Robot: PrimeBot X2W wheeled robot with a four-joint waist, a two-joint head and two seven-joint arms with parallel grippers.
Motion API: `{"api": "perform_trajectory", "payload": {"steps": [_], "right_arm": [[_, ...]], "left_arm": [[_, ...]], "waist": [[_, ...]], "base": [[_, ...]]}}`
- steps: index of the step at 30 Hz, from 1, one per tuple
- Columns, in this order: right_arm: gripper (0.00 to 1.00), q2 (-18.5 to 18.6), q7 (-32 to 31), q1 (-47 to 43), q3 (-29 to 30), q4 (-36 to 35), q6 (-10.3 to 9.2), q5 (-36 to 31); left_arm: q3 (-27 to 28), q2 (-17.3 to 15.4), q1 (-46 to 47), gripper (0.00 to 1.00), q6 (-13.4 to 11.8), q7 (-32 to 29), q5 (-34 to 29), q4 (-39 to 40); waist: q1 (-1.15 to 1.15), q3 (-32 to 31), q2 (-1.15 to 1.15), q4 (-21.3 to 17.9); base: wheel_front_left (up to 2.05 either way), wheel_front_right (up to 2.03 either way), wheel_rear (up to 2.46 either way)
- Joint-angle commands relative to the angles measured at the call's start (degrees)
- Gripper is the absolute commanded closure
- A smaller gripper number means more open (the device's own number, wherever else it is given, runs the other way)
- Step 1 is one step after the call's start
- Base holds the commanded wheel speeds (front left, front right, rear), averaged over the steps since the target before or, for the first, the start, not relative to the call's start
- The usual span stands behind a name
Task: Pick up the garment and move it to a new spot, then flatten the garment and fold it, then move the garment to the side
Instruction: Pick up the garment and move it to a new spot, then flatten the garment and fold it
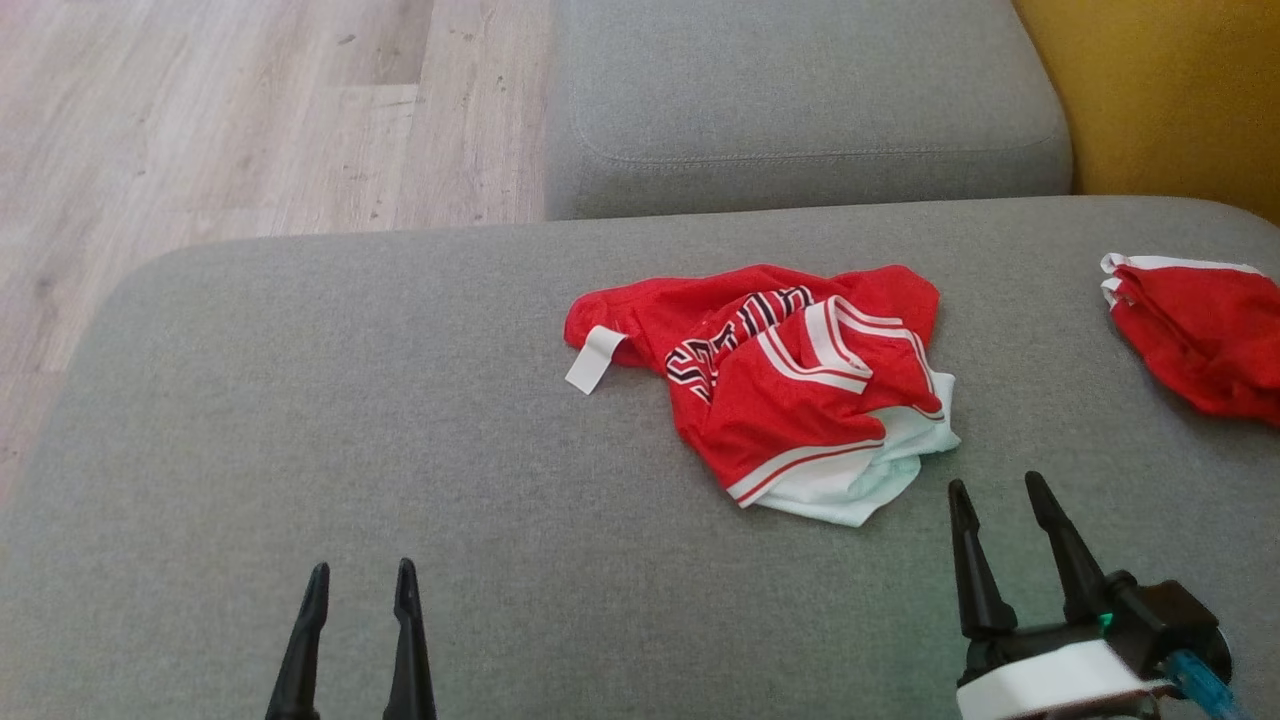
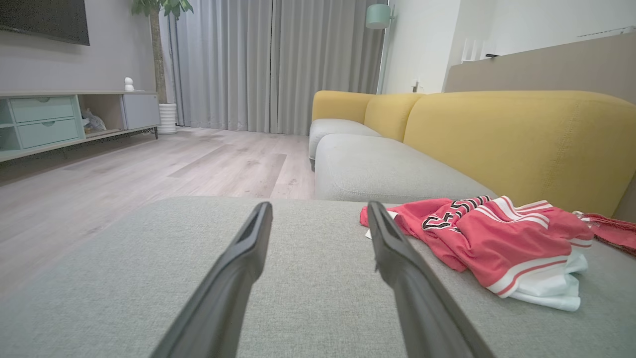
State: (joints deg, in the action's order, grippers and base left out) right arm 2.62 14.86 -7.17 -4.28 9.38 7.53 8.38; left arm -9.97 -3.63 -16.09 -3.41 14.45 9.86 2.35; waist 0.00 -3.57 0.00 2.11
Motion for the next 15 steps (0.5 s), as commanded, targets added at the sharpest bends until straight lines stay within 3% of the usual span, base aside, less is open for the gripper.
{"api": "perform_trajectory", "payload": {"steps": [1,15], "right_arm": [[0.00,0.3,0.1,1.9,-1.5,-1.5,-0.04,-0.4],[0.00,0.3,0.1,2.2,-2.5,-1.0,-0.04,-0.7]], "left_arm": [[2.0,0.7,2.1,0.00,0.4,0.5,-0.9,2.0],[0.4,0.7,2.2,0.00,0.4,0.5,0.4,0.7]], "waist": [[0.00,0.1,0.00,0.0],[0.00,0.3,0.00,-0.9]], "base": [[0.00,0.00,0.00],[0.00,0.00,0.00]]}}
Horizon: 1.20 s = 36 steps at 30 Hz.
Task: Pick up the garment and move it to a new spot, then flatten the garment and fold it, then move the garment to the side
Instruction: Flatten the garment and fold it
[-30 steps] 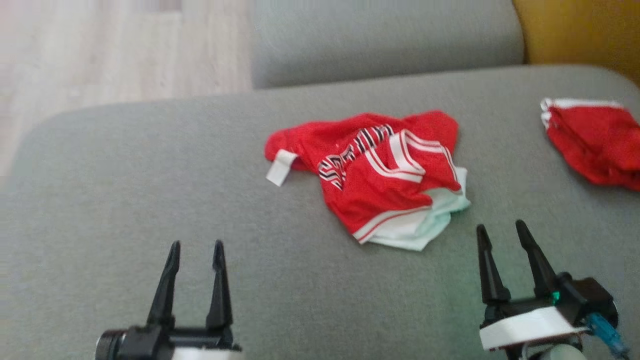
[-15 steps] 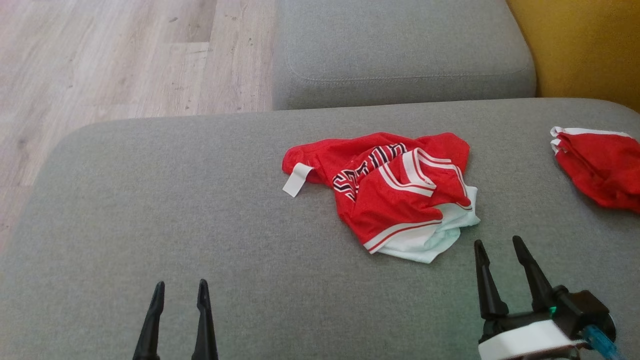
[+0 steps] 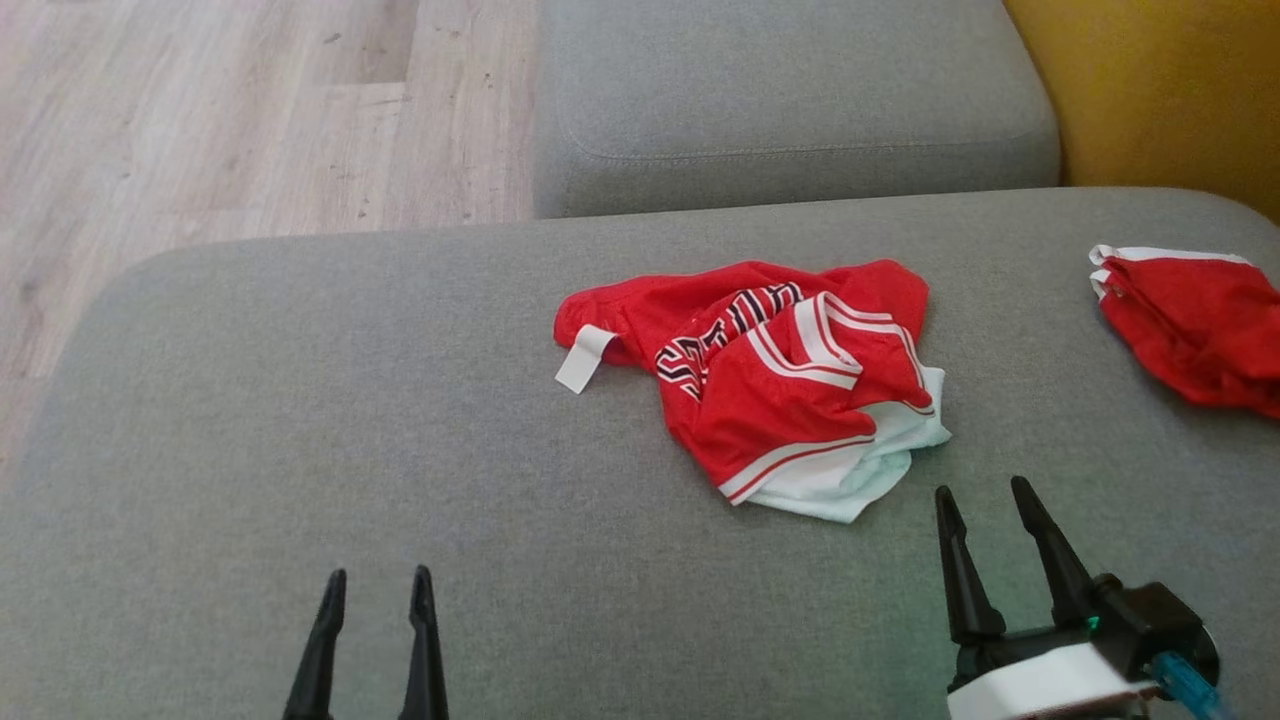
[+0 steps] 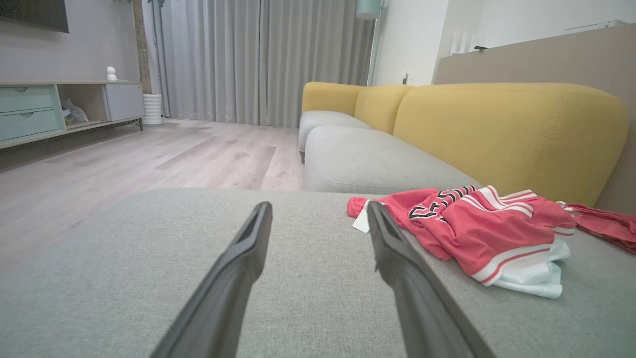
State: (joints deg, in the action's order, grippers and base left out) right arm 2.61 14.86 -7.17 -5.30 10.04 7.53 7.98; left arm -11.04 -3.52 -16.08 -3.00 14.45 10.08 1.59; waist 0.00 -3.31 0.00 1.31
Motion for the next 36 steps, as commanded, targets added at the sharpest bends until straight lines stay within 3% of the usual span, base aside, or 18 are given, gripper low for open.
{"api": "perform_trajectory", "payload": {"steps": [1,10,18,23,28,31,36], "right_arm": [[0.00,0.3,0.1,2.2,-1.5,-1.7,-0.04,-0.4],[0.00,0.3,0.1,3.9,-2.7,-3.5,-0.04,0.5],[0.00,0.3,0.1,7.4,-4.5,-5.3,-0.04,0.2],[0.00,0.3,0.1,9.5,-5.0,-6.3,-0.04,1.0],[0.00,0.3,0.1,11.4,-5.2,-7.1,-0.04,2.4],[0.00,0.3,0.1,12.4,-5.3,-7.4,-0.04,4.1],[0.00,0.3,0.1,13.1,-5.5,-7.4,-0.04,5.6]], "left_arm": [[1.1,0.6,2.3,0.00,0.1,0.5,0.4,1.3],[-4.3,0.6,7.8,0.00,2.4,0.5,0.7,-3.1],[-14.1,0.6,25.3,0.00,2.8,0.5,0.6,-11.2],[-20.3,0.6,38.9,0.00,1.3,-2.4,0.7,-16.9],[-26.0,0.6,47.3,0.00,1.4,-4.6,11.7,-19.4],[-29.5,0.6,52.6,0.00,-0.5,-6.0,16.6,-23.5],[-34.1,0.6,57.3,0.00,-4.2,-7.6,17.8,-30.0]], "waist": [[0.00,0.1,0.00,-0.2],[0.00,3.3,0.00,-5.1],[0.00,10.1,0.00,-13.0],[0.00,15.4,0.00,-18.2],[0.00,19.3,0.00,-22.2],[0.00,21.5,0.00,-24.7],[0.00,23.1,0.00,-26.3]], "base": [[0.00,0.00,0.00],[0.00,0.00,0.00],[0.00,0.00,0.00],[0.00,0.00,0.00],[0.00,0.00,0.00],[0.00,0.00,0.00],[0.00,0.00,0.00]]}}
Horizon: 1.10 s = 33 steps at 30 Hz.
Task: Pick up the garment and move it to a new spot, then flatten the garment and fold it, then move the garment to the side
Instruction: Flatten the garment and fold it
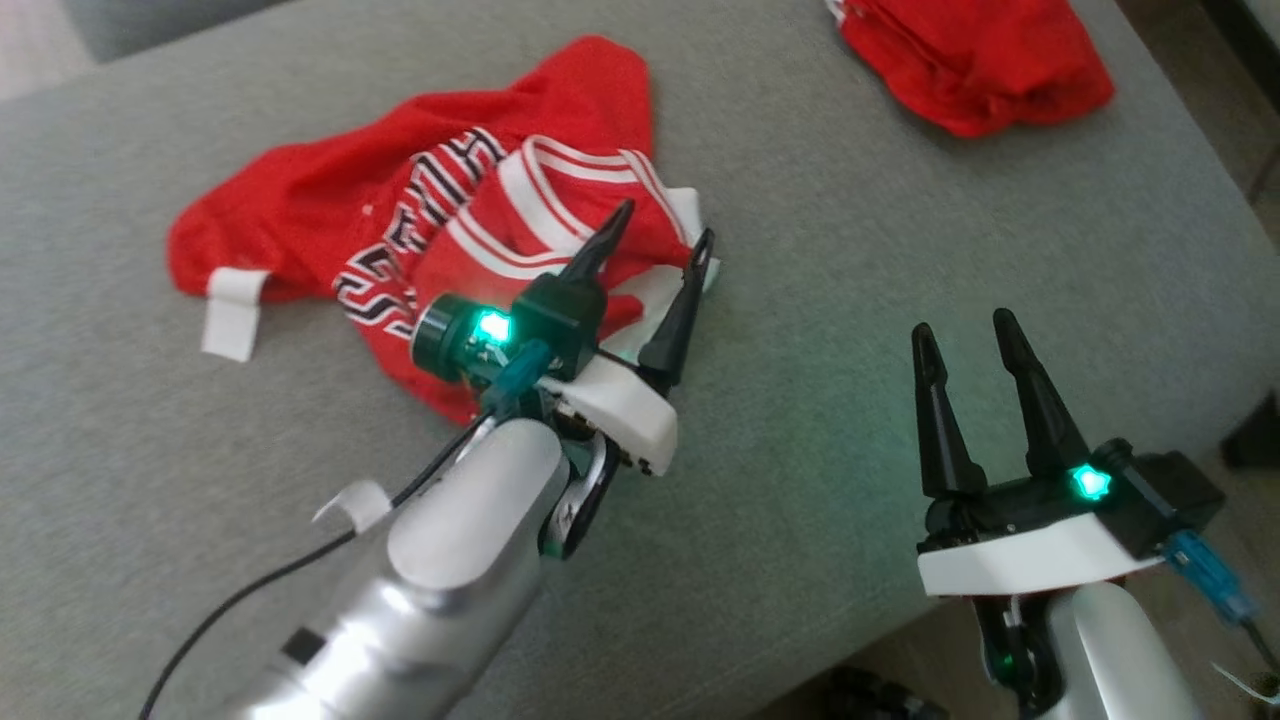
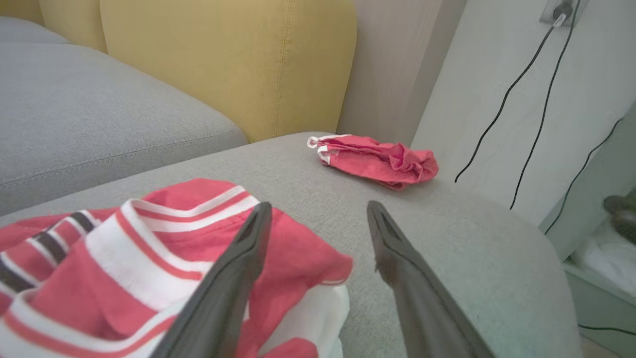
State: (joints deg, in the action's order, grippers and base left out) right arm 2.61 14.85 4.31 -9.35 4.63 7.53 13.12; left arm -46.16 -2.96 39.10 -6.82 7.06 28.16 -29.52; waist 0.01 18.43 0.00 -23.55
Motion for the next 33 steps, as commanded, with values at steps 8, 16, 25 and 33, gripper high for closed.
{"api": "perform_trajectory", "payload": {"steps": [8,16,25,33], "right_arm": [[0.00,0.3,0.2,2.3,-1.5,-2.4,-0.04,1.6],[0.00,0.3,0.2,1.8,-1.0,-2.2,-0.04,2.8],[0.00,0.3,0.2,1.4,-1.6,-1.4,-0.04,2.8],[0.00,0.3,0.2,0.4,-0.3,-1.6,-0.04,1.7]], "left_arm": [[-1.7,-0.2,6.4,0.00,-5.4,2.3,-4.5,-9.6],[-2.8,-0.3,6.7,1.00,-3.2,3.8,-4.3,-15.5],[-2.0,-0.1,9.5,1.00,-0.1,6.7,-2.4,-12.6],[1.0,-0.5,23.2,1.00,3.7,6.2,-1.0,-2.2]], "waist": [[-0.01,2.1,0.00,-2.3],[-0.01,0.0,0.00,-1.0],[-0.01,-3.7,0.00,-0.6],[-0.01,-7.4,0.00,1.1]], "base": [[0.00,0.00,0.00],[0.00,0.00,0.00],[0.00,0.00,0.00],[0.00,0.00,0.00]]}}
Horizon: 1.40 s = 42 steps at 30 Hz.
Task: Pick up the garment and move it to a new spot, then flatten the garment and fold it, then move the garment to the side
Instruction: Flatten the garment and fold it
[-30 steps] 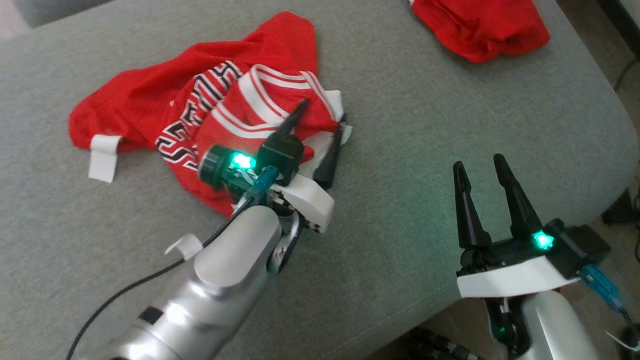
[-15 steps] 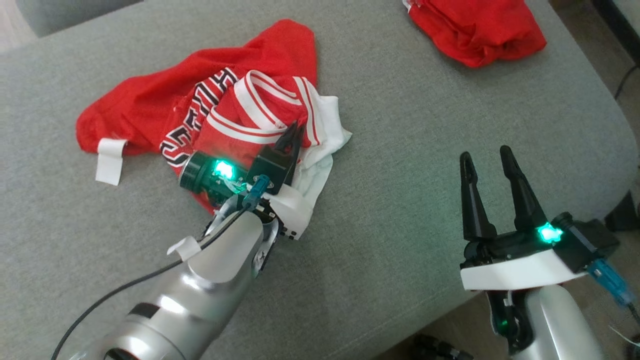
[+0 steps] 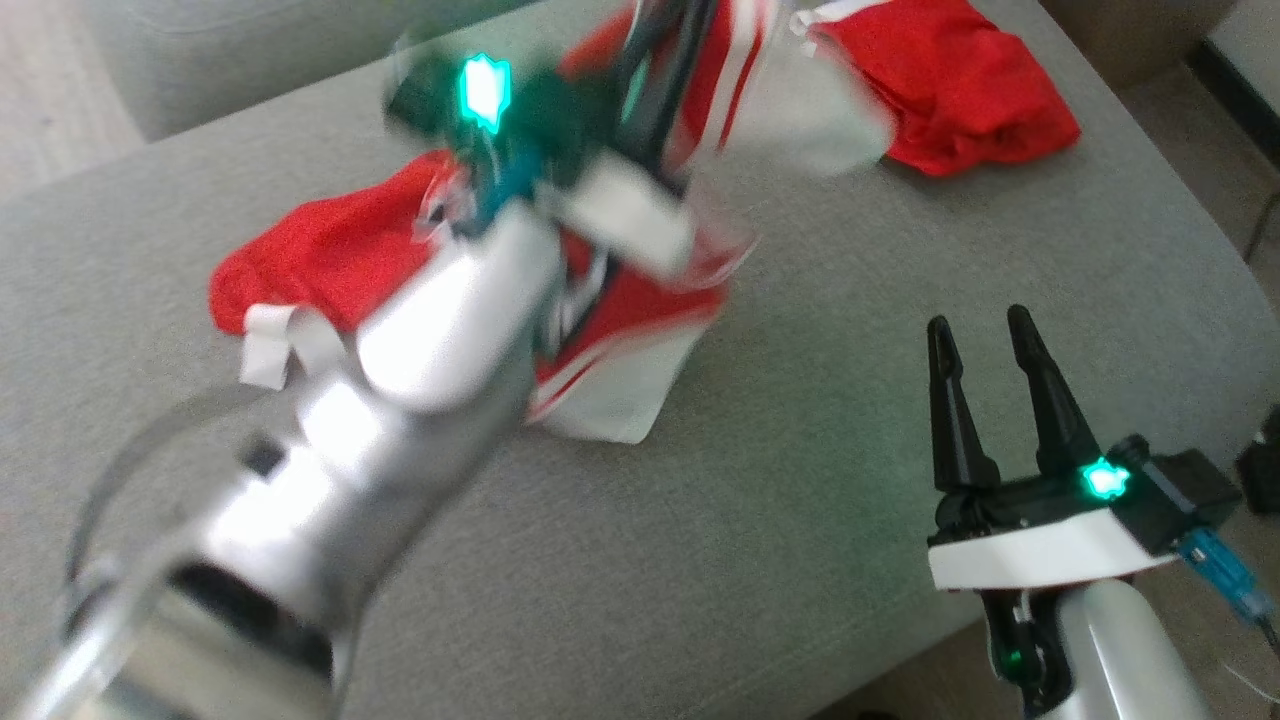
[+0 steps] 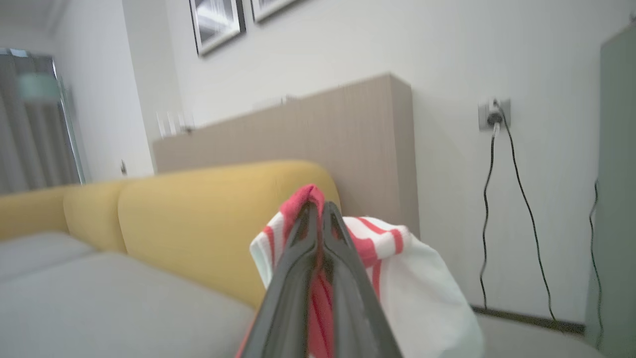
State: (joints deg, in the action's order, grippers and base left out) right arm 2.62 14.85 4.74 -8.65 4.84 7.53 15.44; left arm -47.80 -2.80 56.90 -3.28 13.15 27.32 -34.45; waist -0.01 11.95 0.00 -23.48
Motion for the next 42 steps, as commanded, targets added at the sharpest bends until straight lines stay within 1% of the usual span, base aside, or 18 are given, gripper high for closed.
{"api": "perform_trajectory", "payload": {"steps": [1,4,6,8,10,12,14,15,18,22,25,27,33,34,35,37,39,42], "right_arm": [[0.00,0.3,0.2,-0.2,-0.8,-2.0,-0.04,-0.7],[0.00,0.3,0.2,-0.6,-0.6,-2.2,-0.04,-1.2],[0.00,0.3,0.2,-0.8,-0.6,-2.3,-0.04,-1.5],[0.00,0.3,0.2,-1.1,-0.7,-2.3,-0.04,-1.7],[0.00,0.3,0.2,-1.4,-0.4,-2.4,-0.04,-1.8],[0.00,0.3,0.2,-1.8,0.0,-2.5,-0.04,-2.0],[0.00,0.3,0.2,-2.3,0.4,-2.3,-0.04,-2.3],[0.00,0.3,0.2,-2.3,0.4,-2.3,-0.04,-2.3],[0.00,0.3,0.2,-2.8,0.8,-2.3,-0.04,-2.9],[0.00,0.3,0.2,-3.3,1.4,-2.0,-0.04,-3.9],[0.00,0.3,0.2,-4.0,1.9,-1.6,-0.04,-4.8],[0.00,0.3,0.2,-4.5,2.2,-1.3,-0.04,-5.5],[0.00,0.3,0.2,-5.4,2.7,-1.0,-0.04,-7.0],[0.00,0.3,0.2,-5.5,2.7,-0.9,-0.04,-7.1],[0.00,0.3,0.2,-5.5,2.8,-0.9,-0.04,-7.3],[0.00,0.3,0.2,-5.6,2.8,-0.9,-0.04,-7.5],[0.00,0.3,0.2,-5.6,2.7,-0.8,-0.04,-7.6],[0.00,0.3,0.2,-5.6,2.5,-0.8,-0.04,-7.7]], "left_arm": [[3.4,-1.2,8.0,1.00,0.3,-0.2,-0.3,4.1],[6.6,-2.9,14.9,1.00,0.6,-0.8,0.1,7.7],[8.9,-4.8,18.1,1.00,0.4,-1.0,0.5,9.2],[11.1,-6.8,19.0,1.00,0.2,-1.8,1.8,10.4],[13.0,-8.7,16.7,1.00,0.1,-2.8,4.1,11.9],[14.3,-11.4,11.8,1.00,0.0,-4.1,6.4,13.6],[14.7,-14.2,4.5,1.00,-0.7,-5.3,8.3,15.5],[14.7,-14.2,4.5,1.00,-0.7,-5.3,8.3,15.5],[16.1,-18.0,-9.1,1.00,-2.4,-5.5,12.0,17.8],[18.5,-21.4,-25.8,1.00,-3.9,-3.2,17.1,19.0],[20.0,-22.4,-35.3,1.00,-4.4,-1.0,19.6,19.1],[21.1,-22.3,-40.0,1.00,-4.8,0.1,20.8,19.3],[22.1,-20.3,-49.7,1.00,-5.6,1.2,22.7,20.6],[21.9,-20.0,-50.7,0.91,-5.4,1.3,22.9,20.7],[21.7,-19.9,-51.5,0.00,-5.5,1.3,22.7,20.8],[21.5,-20.3,-52.4,0.00,-6.5,1.6,20.3,21.0],[21.7,-20.5,-52.7,0.00,-8.4,1.7,16.4,21.6],[22.1,-20.8,-52.4,0.00,-11.9,1.8,7.2,24.7]], "waist": [[0.01,-1.3,0.00,1.5],[0.01,-2.2,0.00,3.4],[0.01,-2.9,0.00,4.7],[0.01,-3.5,0.00,5.9],[0.01,-4.0,0.00,7.2],[0.01,-4.4,0.00,8.7],[0.01,-4.6,0.00,10.2],[0.01,-4.6,0.00,10.2],[0.01,-4.8,0.00,12.0],[0.01,-4.5,0.00,14.2],[0.01,-4.6,0.00,16.0],[0.01,-4.7,0.00,17.2],[0.01,-4.8,0.00,20.2],[0.01,-4.7,0.00,20.7],[0.01,-4.7,0.00,21.1],[0.01,-4.6,0.00,21.8],[0.01,-4.6,0.00,22.3],[0.01,-4.5,0.00,22.8]], "base": [[0.00,0.00,0.00],[0.00,0.00,0.00],[0.00,0.00,0.00],[0.00,0.00,0.00],[0.00,0.00,0.00],[0.00,0.00,0.00],[0.00,0.00,0.00],[0.00,0.00,0.00],[0.00,0.00,0.00],[0.00,0.00,0.00],[0.00,0.00,0.00],[0.00,0.00,0.00],[0.00,0.00,0.00],[0.00,0.00,0.00],[0.00,0.00,0.00],[0.00,0.00,0.00],[0.00,0.00,0.00],[0.00,0.00,0.00]]}}
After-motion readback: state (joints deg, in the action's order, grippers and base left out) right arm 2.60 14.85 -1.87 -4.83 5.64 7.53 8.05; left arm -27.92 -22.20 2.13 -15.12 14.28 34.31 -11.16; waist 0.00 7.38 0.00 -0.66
